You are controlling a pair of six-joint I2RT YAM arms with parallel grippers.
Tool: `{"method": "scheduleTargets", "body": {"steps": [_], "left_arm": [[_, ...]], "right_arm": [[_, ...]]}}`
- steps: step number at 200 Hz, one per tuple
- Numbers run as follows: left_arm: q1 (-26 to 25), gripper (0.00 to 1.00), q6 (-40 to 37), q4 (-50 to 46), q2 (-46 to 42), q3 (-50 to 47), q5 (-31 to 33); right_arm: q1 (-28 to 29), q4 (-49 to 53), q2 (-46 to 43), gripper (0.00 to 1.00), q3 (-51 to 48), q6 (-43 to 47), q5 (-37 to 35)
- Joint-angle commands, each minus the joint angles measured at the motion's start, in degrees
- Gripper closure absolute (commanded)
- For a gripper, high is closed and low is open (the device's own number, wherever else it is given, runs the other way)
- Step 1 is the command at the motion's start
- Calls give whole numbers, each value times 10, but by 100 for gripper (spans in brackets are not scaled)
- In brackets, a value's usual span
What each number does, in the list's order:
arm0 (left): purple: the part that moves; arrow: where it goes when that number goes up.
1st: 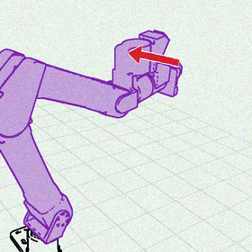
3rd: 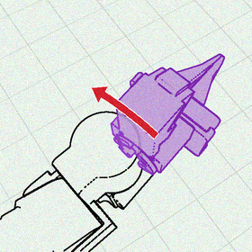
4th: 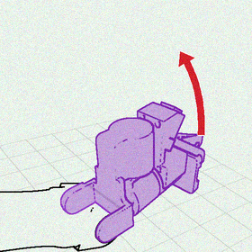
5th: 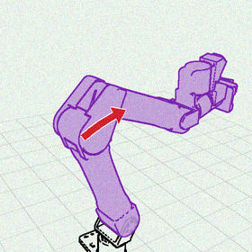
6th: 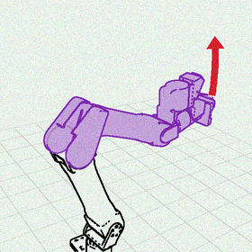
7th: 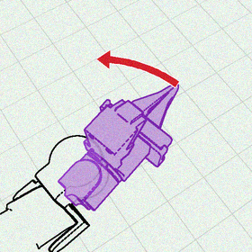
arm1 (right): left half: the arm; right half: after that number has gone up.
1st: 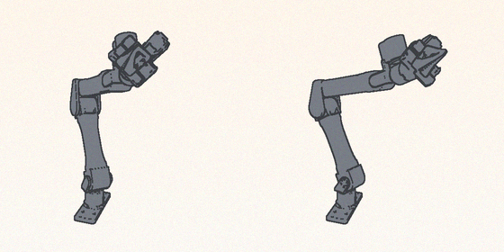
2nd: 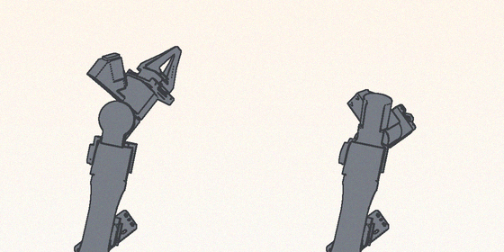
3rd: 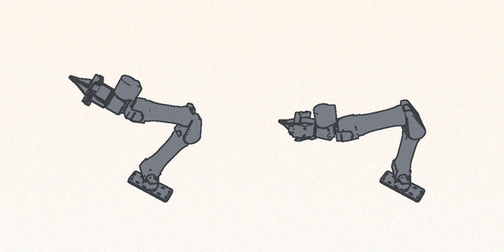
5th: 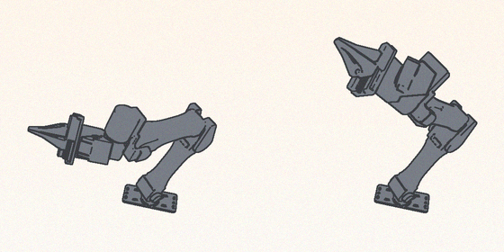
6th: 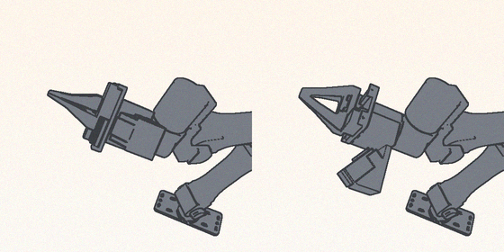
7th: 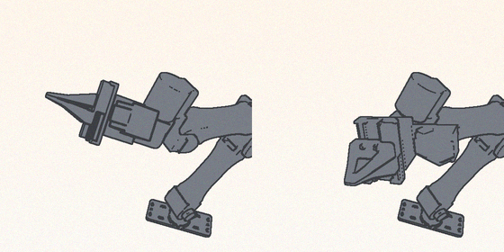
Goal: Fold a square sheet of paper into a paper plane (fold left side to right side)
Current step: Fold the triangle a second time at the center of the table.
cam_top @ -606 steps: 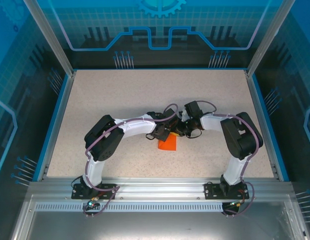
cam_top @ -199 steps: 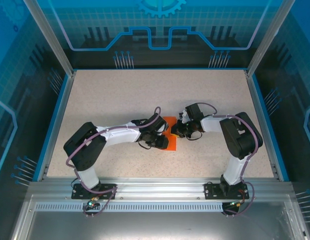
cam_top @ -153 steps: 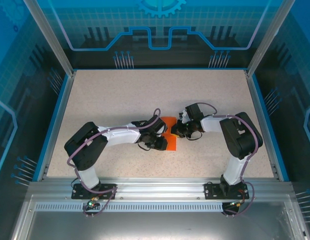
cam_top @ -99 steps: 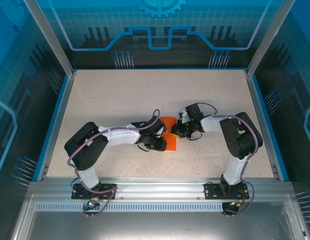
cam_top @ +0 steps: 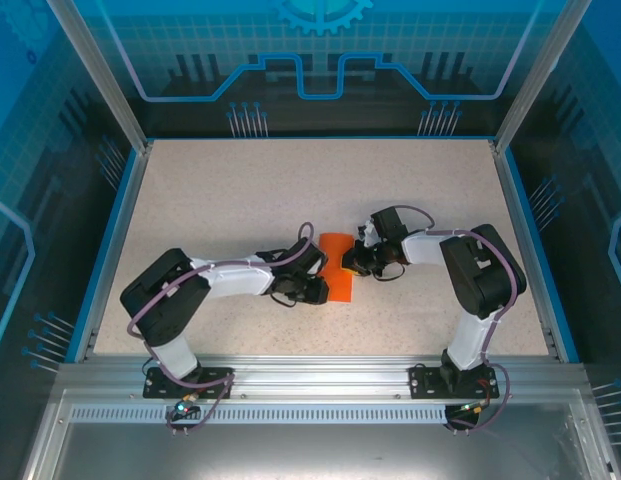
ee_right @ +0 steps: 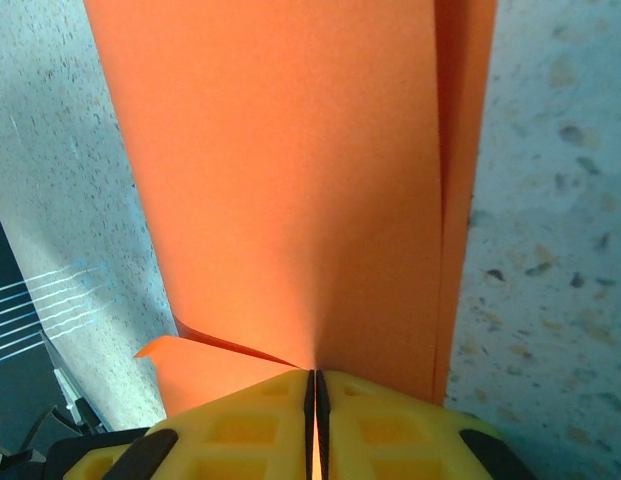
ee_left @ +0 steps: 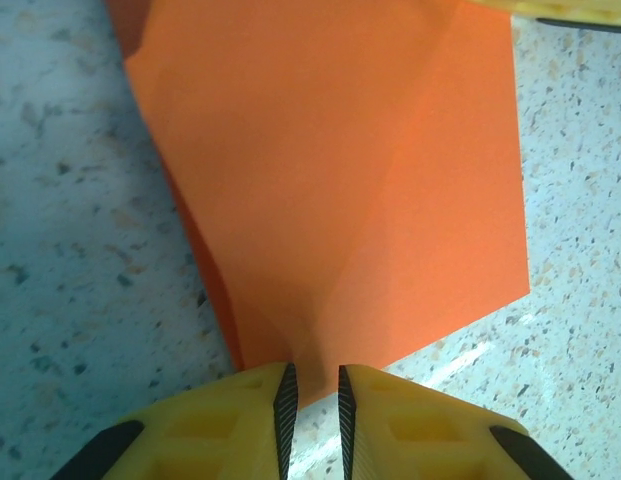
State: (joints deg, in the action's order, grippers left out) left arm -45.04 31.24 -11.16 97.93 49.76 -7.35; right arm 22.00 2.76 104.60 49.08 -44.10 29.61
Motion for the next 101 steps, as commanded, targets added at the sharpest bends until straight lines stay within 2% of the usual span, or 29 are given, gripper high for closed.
{"method": "scheduleTargets", "body": {"steps": [1,64,101], "left_arm": [[6,76,15,-68,-20,-36,15],[23,75,28,12,-100,-38,-90],[44,73,37,43,-66,-13,-99]], "right_arm": [[-1,58,16,87,-15,11,-26],[0,55,14,87,-14,10,-24],[0,55,13,87,-13,10,-22]]}}
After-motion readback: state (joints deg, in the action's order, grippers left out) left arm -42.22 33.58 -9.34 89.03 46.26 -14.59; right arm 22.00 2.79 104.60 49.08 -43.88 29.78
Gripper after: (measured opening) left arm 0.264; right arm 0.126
